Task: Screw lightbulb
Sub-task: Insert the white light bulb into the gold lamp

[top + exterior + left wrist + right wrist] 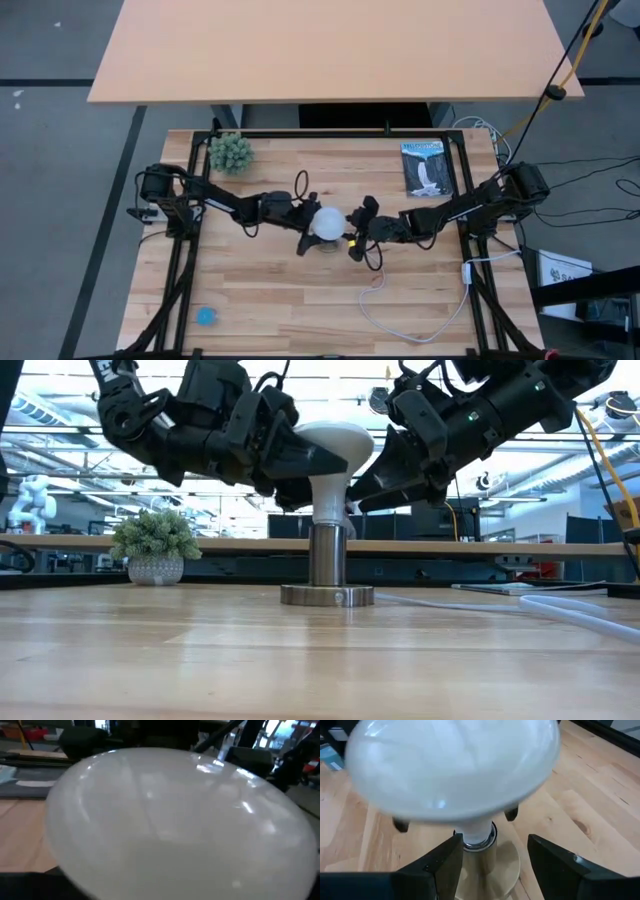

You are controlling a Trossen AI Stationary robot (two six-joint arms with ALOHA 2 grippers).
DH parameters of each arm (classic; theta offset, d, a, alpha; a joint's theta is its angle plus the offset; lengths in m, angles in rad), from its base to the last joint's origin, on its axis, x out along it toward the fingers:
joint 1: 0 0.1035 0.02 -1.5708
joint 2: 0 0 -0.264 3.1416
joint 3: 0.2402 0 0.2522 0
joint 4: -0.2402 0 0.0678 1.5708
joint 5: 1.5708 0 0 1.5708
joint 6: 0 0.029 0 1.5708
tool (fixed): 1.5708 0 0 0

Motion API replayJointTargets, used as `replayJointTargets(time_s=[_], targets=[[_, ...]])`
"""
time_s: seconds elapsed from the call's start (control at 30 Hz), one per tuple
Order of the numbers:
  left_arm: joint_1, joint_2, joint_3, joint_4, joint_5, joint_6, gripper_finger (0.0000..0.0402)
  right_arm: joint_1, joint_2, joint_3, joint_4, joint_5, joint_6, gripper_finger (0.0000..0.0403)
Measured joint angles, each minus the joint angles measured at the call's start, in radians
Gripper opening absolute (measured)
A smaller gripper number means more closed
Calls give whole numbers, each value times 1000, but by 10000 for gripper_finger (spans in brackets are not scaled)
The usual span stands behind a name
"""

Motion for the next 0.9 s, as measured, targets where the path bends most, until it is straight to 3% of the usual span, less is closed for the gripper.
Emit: replayJointTargets(time_s=[0.13,0.33,0.57,0.9], targets=[[-8,0,40,-109,-1,42,316,18,0,0,-51,1,33,215],[-6,0,41,-119,-1,45,316,64,1,0,-146,23,120,215],[9,0,12,-44,6,40,316,97,1,0,-58,149,71,215],[7,0,-34,14,11,37,316,94,1,17,7,155,-22,189]])
